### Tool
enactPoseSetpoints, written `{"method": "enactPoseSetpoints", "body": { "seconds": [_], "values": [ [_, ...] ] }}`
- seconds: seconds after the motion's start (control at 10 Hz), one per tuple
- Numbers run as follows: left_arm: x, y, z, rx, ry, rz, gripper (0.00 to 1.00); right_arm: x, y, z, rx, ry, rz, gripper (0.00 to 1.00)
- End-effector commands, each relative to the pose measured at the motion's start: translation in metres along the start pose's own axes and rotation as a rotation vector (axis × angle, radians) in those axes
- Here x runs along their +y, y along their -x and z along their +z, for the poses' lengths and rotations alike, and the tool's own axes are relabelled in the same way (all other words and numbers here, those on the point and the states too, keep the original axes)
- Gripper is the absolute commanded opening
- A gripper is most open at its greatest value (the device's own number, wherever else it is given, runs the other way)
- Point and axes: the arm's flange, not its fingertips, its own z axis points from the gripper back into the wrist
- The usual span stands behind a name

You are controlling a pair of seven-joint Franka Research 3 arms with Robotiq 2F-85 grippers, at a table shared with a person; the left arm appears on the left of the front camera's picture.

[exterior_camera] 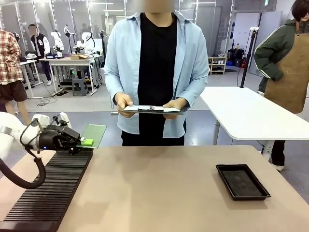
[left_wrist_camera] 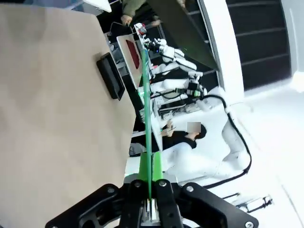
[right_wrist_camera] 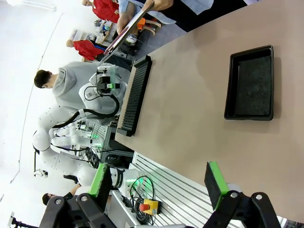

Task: Inspect the PCB.
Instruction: Pick up the Blank PCB and present it to the human.

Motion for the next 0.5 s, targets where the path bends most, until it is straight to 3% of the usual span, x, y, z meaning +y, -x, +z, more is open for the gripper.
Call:
{"method": "enactPoseSetpoints", "body": {
  "seconds": [0.0, 0.2, 0.4],
  "values": [
    [0.005, -0.016, -0.01, 0.0, -0.016, 0.063, 0.03, 0.0, -0.001, 0.0, -0.006, -0.012, 0.02, 1.0],
    [0.001, -0.018, -0.008, 0.021, 0.035, 0.033, 0.03, 0.0, -0.001, 0.0, -0.006, -0.012, 0.02, 1.0],
    [0.015, -0.003, -0.008, 0.003, 0.002, 0.052, 0.03, 0.0, -0.001, 0.0, -0.006, -0.012, 0.02, 1.0]
  ]
}}
